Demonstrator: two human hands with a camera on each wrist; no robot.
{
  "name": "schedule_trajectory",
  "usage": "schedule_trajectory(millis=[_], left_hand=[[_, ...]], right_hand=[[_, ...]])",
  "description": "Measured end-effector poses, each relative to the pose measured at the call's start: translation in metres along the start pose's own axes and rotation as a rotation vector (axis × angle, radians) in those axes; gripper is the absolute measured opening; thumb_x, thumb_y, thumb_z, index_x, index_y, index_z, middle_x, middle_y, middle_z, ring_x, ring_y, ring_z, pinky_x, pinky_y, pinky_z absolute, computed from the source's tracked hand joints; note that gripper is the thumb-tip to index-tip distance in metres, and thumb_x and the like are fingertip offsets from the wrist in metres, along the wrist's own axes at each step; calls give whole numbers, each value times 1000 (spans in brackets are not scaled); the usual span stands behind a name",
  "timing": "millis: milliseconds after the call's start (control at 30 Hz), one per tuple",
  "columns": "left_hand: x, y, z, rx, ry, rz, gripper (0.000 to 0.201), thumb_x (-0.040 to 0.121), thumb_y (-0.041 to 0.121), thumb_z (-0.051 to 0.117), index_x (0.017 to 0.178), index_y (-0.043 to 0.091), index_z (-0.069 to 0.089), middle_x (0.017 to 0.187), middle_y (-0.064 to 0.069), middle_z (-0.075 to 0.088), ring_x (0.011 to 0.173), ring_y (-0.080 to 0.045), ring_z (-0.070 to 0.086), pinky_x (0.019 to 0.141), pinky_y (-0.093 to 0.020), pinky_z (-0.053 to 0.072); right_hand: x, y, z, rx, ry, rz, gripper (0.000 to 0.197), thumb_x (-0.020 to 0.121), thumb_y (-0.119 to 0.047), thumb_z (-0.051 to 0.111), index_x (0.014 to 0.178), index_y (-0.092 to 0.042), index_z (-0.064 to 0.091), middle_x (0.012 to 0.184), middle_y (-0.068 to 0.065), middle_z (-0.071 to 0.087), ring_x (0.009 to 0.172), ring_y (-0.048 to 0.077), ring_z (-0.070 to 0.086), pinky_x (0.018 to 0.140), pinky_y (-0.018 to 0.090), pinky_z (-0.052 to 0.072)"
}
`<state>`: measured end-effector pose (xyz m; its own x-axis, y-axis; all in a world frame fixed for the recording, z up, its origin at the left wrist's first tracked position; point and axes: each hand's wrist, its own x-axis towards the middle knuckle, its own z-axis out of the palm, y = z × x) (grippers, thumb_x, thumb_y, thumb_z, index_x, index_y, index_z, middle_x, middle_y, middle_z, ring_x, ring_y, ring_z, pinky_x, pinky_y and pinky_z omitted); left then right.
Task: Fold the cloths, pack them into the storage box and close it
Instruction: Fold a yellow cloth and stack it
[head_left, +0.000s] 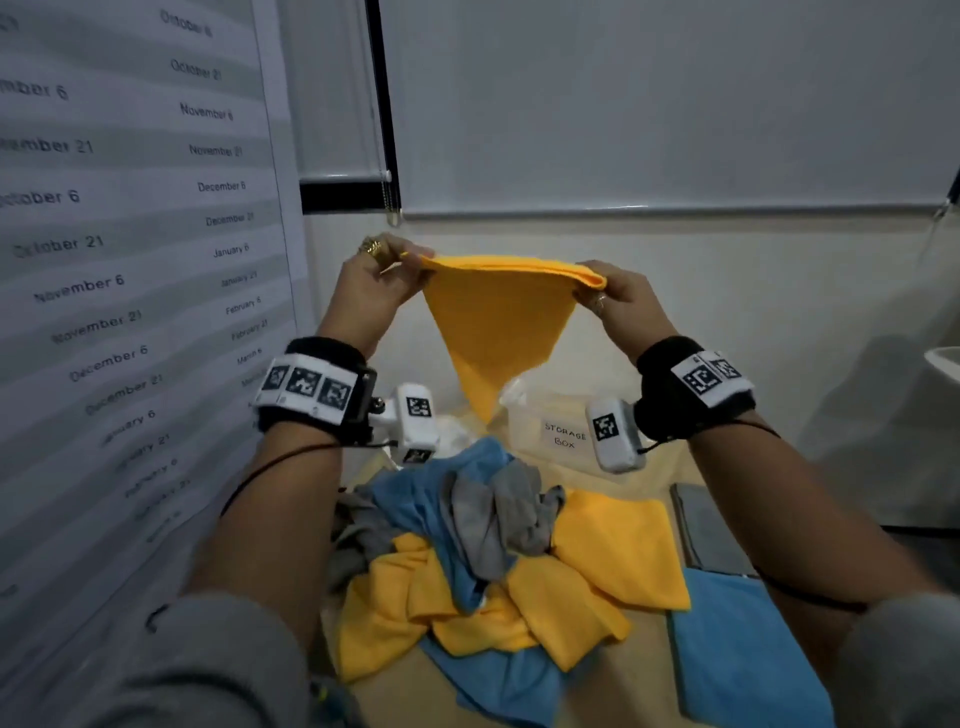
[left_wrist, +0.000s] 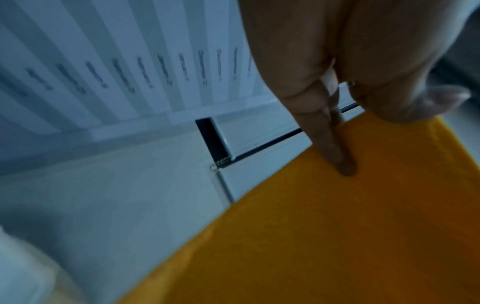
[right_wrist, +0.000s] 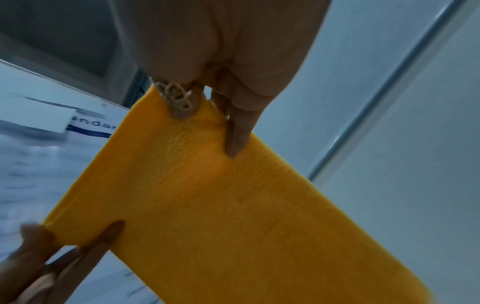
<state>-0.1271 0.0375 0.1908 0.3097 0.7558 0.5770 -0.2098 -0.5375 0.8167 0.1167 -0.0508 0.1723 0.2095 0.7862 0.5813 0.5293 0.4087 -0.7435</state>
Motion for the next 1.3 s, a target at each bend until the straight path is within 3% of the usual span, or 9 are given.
schedule_trajectory(millis=[167, 300, 367, 533, 733, 933, 1067, 1167, 1300], left_hand=[[-127, -59, -8, -17, 34, -390, 35, 74, 47, 62, 72, 12, 66, 79, -1, 69, 79, -11, 66, 75, -24, 56], [-229, -129, 3, 370, 0, -704, 10, 85, 12, 68, 90, 5, 64, 89, -7, 63, 92, -21, 61, 76, -29, 45], [-261, -155, 6, 506, -50, -820, 24, 82, 3, 68, 104, 8, 59, 111, -10, 61, 112, -27, 56, 83, -30, 44], [-288, -173, 1, 623, -132, -1097, 58, 86, 9, 62, 137, 6, 35, 137, -15, 43, 124, -32, 45, 95, -36, 41], [-291, -182, -3, 686, -208, -1052, 51, 90, 3, 51, 138, 8, 32, 133, -16, 47, 119, -32, 49, 89, -34, 43], [-294, -196, -15, 850, -364, -1135, 38, 90, 4, 44, 128, 7, 45, 126, -15, 53, 113, -31, 52, 87, -31, 45], [-294, -211, -17, 862, -438, -1226, 31, 87, 8, 50, 118, 11, 46, 121, -12, 53, 110, -29, 54, 91, -33, 48], [-294, -221, -17, 867, -454, -1245, 23, 83, 10, 54, 102, 15, 42, 115, -11, 54, 105, -27, 55, 91, -38, 50], [-294, -228, -17, 907, -490, -1227, 29, 84, 10, 57, 111, 7, 46, 116, -12, 52, 106, -27, 54, 84, -32, 49]], right_hand=[[-106, 47, 18, -15, -298, 119, 36, 90, -26, 59, 115, -1, 63, 124, 3, 58, 110, 0, 54, 94, 12, 42], [-207, 105, 48, -148, -584, 388, 40, 93, 6, 46, 118, -21, 61, 137, 6, 52, 128, 17, 44, 111, 36, 34], [-243, 118, 61, -275, -784, 489, 51, 90, 11, 41, 124, -23, 57, 144, 2, 44, 137, 18, 36, 114, 39, 27], [-256, 103, 72, -623, -1269, 462, 44, 94, -16, 49, 136, -28, 48, 153, -5, 29, 137, 22, 27, 113, 38, 26], [-186, 113, 134, -639, -993, 139, 50, 102, -16, 30, 150, -18, 16, 159, 1, 3, 142, 22, 16, 115, 35, 16], [-90, 173, 185, -463, -339, 394, 30, 97, -8, 42, 120, -3, 61, 131, 15, 56, 122, 31, 48, 99, 32, 34], [-34, 197, 206, -609, -638, 423, 27, 97, -14, 45, 114, -5, 63, 125, 14, 60, 116, 30, 52, 92, 30, 38], [-25, 214, 210, -894, -897, 527, 56, 96, -50, 37, 117, -3, 60, 122, 16, 60, 112, 32, 56, 91, 36, 41], [-25, 227, 200, -995, -787, 576, 73, 89, -66, 36, 118, -2, 56, 121, 17, 58, 115, 34, 53, 97, 39, 37]])
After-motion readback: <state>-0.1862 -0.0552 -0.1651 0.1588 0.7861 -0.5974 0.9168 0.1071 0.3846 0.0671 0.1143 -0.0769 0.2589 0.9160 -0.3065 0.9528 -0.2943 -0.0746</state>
